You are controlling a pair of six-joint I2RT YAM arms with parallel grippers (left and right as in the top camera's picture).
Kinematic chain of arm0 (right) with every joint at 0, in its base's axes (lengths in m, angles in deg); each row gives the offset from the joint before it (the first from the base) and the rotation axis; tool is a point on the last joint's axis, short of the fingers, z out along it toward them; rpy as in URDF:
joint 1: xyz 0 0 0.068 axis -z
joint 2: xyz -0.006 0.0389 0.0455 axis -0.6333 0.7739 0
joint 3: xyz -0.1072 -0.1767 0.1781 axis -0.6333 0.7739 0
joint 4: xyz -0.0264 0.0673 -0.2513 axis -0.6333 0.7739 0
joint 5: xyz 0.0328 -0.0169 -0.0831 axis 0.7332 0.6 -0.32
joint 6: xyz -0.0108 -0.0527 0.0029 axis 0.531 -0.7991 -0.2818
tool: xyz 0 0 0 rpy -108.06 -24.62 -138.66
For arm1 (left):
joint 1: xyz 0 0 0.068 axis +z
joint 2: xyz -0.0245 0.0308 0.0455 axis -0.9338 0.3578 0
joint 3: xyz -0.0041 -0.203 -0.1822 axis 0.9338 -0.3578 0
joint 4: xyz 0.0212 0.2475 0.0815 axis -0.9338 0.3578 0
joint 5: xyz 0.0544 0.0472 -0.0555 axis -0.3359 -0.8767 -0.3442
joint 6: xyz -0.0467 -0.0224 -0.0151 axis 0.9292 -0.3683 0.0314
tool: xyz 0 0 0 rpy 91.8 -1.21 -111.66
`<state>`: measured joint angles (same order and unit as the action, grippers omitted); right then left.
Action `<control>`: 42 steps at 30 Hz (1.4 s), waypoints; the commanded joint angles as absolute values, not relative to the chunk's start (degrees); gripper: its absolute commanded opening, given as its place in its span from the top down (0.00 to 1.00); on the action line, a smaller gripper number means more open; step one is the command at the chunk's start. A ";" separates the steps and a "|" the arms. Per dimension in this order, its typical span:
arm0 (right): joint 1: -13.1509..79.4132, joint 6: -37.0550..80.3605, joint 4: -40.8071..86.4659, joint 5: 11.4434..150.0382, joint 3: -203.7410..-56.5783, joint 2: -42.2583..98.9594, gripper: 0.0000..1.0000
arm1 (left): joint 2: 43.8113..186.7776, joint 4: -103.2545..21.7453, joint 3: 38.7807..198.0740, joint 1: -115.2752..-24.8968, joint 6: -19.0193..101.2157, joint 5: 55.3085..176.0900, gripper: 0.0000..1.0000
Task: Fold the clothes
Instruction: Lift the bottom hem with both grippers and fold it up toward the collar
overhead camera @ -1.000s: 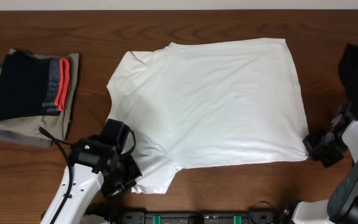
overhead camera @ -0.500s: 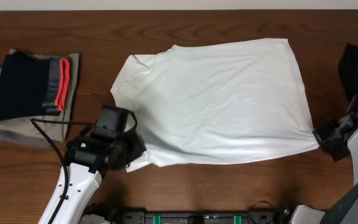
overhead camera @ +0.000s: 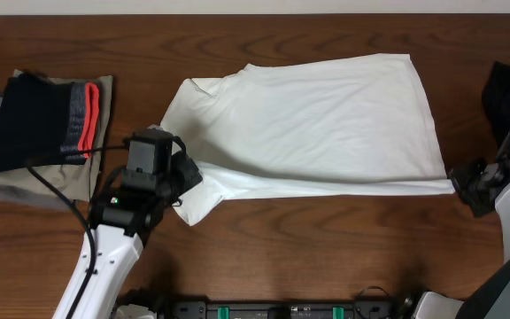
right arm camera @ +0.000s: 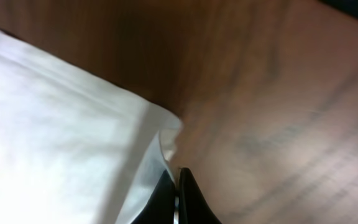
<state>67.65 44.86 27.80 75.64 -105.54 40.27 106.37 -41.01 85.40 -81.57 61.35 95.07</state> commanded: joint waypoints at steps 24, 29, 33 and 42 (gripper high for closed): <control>53.58 52.47 4.66 73.23 -106.41 50.11 0.99 | 116.53 -58.38 86.47 -80.30 50.88 86.83 0.94; 53.53 52.49 2.88 71.55 -106.41 50.57 0.99 | 119.02 -59.56 86.47 -80.30 49.79 85.06 0.94; 53.53 52.51 2.43 68.97 -106.41 50.57 0.99 | 121.73 -60.07 86.47 -80.28 49.44 84.33 0.94; 53.47 52.03 -0.15 68.21 -106.41 50.59 0.95 | 125.64 -62.14 86.47 -80.30 48.39 82.00 0.87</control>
<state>53.93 51.97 0.35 70.24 -105.71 50.22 124.99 -61.66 85.40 -80.65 50.03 84.66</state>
